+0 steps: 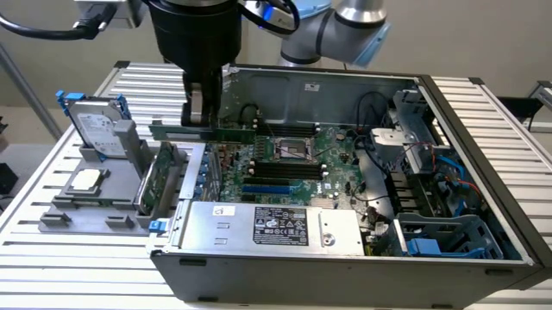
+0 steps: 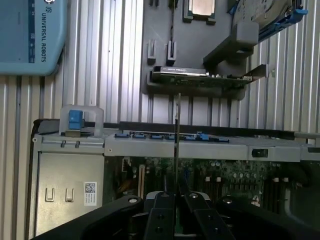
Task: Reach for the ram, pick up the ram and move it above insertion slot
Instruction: 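Pick up the ram and move it above insertion slot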
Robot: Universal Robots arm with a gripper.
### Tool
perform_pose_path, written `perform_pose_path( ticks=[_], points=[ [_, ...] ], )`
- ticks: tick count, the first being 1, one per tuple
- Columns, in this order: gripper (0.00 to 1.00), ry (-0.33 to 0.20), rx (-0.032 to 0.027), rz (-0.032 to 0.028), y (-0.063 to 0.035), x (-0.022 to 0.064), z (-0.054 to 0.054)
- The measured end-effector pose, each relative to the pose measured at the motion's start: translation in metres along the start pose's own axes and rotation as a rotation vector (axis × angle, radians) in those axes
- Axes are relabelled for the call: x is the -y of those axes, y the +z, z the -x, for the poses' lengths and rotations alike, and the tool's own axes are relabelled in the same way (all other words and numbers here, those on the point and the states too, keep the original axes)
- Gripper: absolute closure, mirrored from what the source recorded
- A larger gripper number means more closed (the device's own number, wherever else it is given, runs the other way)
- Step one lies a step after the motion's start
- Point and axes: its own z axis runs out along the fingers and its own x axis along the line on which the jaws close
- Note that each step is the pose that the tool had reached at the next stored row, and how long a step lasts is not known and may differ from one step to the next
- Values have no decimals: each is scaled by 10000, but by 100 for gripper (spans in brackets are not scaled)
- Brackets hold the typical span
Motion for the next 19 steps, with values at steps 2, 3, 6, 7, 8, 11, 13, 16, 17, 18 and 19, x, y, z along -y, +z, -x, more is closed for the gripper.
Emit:
perform_pose_path(
  ticks=[2,3,6,7,8,11,13,16,17,18,19],
  points=[
    [86,0,0,0,-5,90,-3],
    [86,0,1,0,-8,139,-4],
    [86,0,1,0,-16,274,-6],
    [86,-1,1,0,-18,319,-7],
    [86,0,1,0,-21,363,-6],
    [86,0,1,0,-27,503,0],
    [86,0,0,0,-27,593,14],
    [86,0,0,0,-22,728,55],
    [86,0,-4,0,-18,772,77],
    [86,1,-9,0,-14,808,102],
    [86,1,-17,0,-8,840,133]
  ],
)
